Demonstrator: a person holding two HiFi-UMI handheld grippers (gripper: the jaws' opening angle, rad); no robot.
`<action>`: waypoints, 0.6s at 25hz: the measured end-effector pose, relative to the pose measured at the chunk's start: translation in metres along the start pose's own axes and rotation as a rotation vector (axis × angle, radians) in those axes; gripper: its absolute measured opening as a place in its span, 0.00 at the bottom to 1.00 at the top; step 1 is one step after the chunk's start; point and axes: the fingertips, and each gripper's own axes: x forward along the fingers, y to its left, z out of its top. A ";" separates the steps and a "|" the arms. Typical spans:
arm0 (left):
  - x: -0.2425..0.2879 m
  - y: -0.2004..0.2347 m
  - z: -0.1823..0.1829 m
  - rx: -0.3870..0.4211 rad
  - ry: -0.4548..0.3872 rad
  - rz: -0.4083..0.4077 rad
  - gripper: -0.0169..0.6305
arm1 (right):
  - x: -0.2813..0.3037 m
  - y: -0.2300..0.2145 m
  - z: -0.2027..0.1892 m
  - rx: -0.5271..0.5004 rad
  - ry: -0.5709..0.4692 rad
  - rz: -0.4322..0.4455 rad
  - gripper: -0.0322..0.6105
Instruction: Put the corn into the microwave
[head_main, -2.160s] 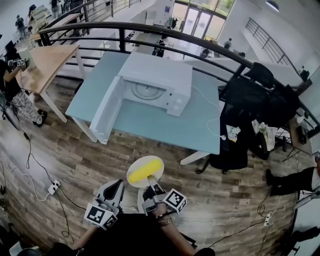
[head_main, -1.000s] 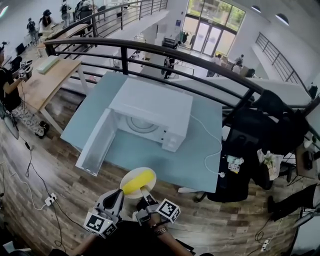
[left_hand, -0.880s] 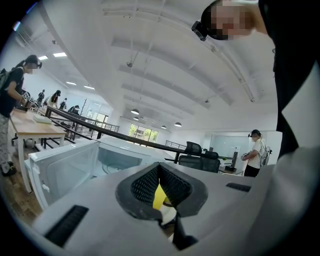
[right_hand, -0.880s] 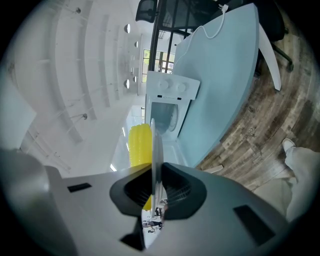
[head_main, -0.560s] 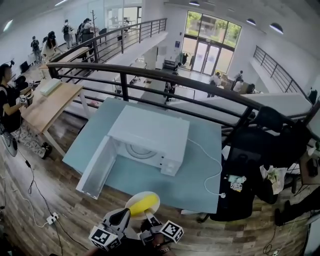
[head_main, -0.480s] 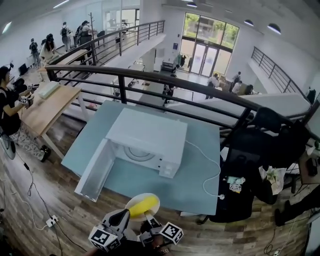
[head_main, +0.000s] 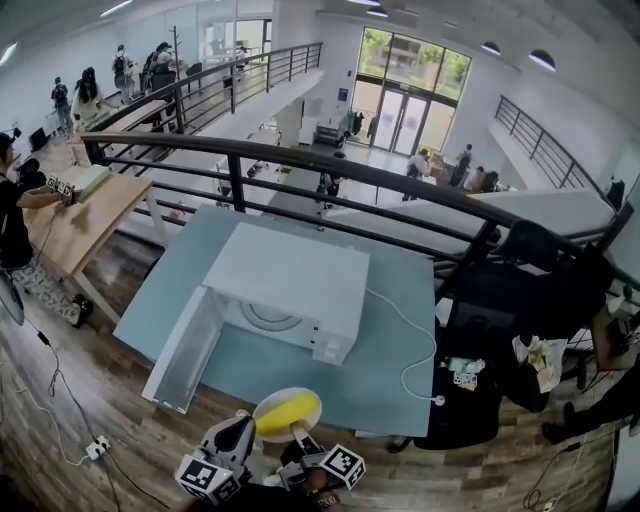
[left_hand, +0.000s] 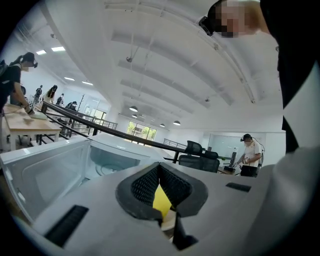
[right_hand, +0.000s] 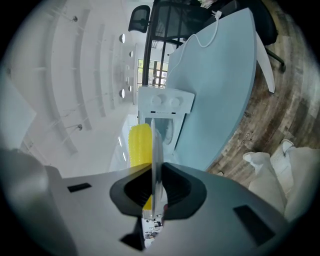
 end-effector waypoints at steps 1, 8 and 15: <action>0.003 0.004 -0.001 0.000 -0.001 -0.002 0.03 | 0.005 -0.001 0.001 0.005 -0.004 0.000 0.10; 0.028 0.036 0.005 -0.008 -0.013 -0.020 0.03 | 0.045 0.005 0.011 -0.001 -0.020 -0.012 0.10; 0.078 0.072 0.021 -0.013 -0.002 -0.038 0.03 | 0.094 0.010 0.028 0.001 -0.046 -0.030 0.10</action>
